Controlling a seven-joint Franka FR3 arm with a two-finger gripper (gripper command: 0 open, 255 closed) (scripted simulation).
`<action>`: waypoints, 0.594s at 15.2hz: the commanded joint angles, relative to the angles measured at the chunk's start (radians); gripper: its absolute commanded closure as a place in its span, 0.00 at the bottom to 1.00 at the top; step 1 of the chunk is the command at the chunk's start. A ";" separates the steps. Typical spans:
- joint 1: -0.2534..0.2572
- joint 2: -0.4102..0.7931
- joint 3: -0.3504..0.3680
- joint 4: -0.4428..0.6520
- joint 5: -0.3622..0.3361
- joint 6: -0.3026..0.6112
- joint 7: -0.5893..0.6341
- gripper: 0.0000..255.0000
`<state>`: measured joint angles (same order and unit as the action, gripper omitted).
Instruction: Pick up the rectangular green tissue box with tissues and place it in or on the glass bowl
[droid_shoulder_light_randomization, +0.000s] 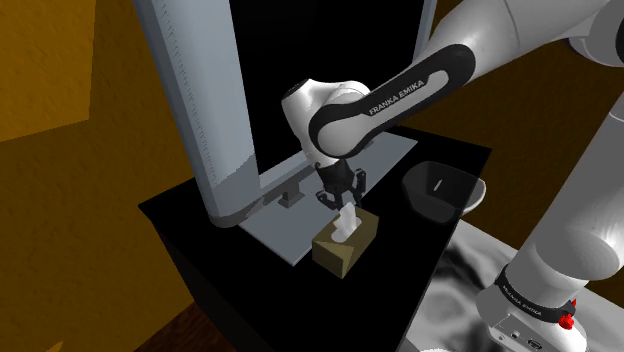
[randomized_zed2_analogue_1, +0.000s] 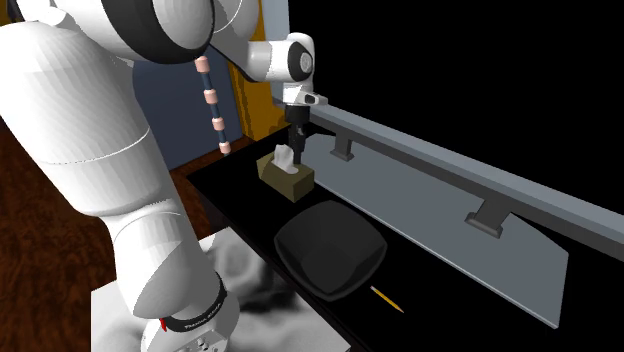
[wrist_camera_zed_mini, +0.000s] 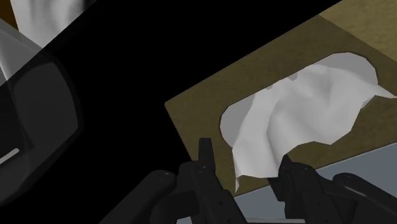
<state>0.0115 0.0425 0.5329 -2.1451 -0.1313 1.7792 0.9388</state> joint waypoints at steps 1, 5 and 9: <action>0.002 0.004 0.002 0.000 0.003 0.010 0.000 1.00; 0.002 0.006 0.002 0.001 0.002 0.010 0.000 1.00; 0.002 -0.013 0.002 0.012 0.012 -0.016 -0.009 1.00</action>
<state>0.0124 0.0323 0.5340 -2.1398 -0.1227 1.7720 0.9330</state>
